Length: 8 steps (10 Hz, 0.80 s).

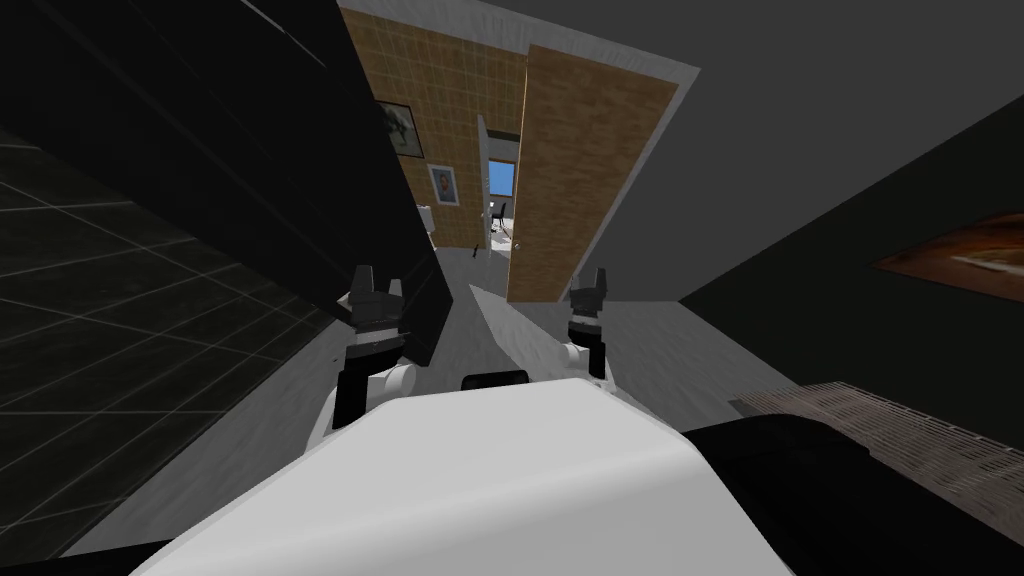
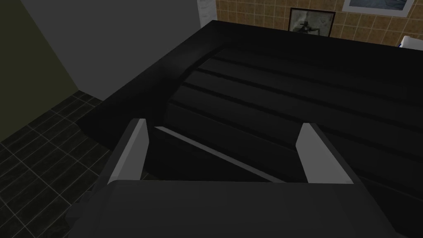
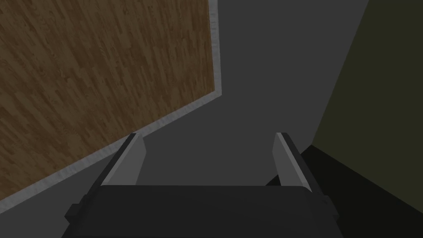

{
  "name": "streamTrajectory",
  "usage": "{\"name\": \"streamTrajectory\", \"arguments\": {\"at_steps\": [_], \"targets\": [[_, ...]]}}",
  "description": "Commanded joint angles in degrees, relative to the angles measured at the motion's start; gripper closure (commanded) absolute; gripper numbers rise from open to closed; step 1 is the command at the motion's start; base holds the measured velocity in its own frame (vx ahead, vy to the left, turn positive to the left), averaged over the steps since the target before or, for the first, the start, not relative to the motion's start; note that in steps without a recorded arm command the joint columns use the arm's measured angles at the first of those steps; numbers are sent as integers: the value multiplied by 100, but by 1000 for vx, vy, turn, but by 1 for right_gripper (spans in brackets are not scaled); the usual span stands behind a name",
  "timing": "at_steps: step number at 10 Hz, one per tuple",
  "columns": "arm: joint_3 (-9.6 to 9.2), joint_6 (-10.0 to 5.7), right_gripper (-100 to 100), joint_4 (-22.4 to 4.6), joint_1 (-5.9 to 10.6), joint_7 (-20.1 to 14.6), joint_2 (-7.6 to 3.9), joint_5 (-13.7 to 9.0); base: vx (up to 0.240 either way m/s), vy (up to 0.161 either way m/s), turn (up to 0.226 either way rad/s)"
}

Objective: Pull the door open

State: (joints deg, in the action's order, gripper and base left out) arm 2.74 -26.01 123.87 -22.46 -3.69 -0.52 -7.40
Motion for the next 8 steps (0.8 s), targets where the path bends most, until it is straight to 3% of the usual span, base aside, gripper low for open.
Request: {"name": "streamTrajectory", "arguments": {"at_steps": [1,8], "targets": [[-15,-3,-100,-219,124,41,-60,-73,77,4,22],[-122,-20,-100,-1239,667,237,-338,-437,90,9,29]]}}
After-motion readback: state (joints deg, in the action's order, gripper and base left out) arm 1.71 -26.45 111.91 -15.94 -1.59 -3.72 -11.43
